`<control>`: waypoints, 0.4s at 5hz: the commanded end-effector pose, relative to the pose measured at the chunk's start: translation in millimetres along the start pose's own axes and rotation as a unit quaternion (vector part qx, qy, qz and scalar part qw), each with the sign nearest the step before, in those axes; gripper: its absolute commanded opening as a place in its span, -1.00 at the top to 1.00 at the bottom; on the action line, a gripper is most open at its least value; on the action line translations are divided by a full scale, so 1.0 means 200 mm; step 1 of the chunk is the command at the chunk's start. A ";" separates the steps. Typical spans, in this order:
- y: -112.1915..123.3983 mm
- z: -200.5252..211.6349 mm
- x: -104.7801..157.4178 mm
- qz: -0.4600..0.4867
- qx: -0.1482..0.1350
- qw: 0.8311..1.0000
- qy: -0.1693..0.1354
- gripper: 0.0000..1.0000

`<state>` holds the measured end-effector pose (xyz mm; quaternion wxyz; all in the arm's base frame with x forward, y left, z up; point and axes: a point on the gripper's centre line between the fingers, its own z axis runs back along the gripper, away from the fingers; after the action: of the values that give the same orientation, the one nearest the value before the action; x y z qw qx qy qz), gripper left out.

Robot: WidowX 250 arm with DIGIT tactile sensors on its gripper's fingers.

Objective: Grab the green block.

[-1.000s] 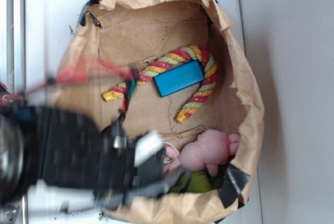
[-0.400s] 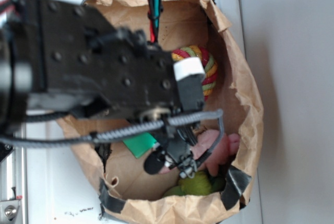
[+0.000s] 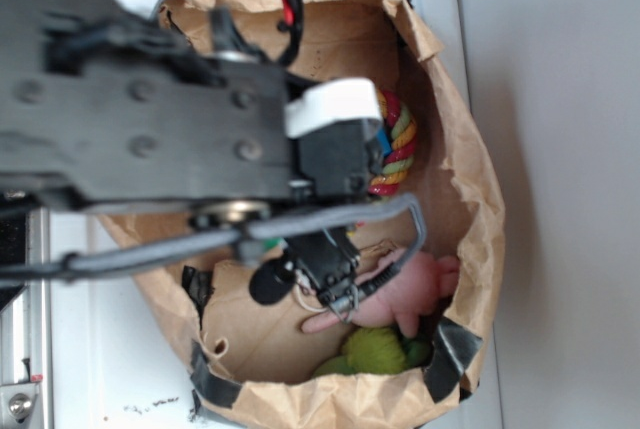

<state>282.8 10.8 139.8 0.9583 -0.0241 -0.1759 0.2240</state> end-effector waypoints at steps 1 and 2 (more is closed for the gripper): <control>0.02 0.24 0.11 -0.009 0.011 0.999 -0.032 1.00; 0.02 0.28 0.13 -0.009 0.014 0.999 -0.031 1.00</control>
<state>279.3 22.5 175.7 0.9593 0.0066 -0.1690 0.2259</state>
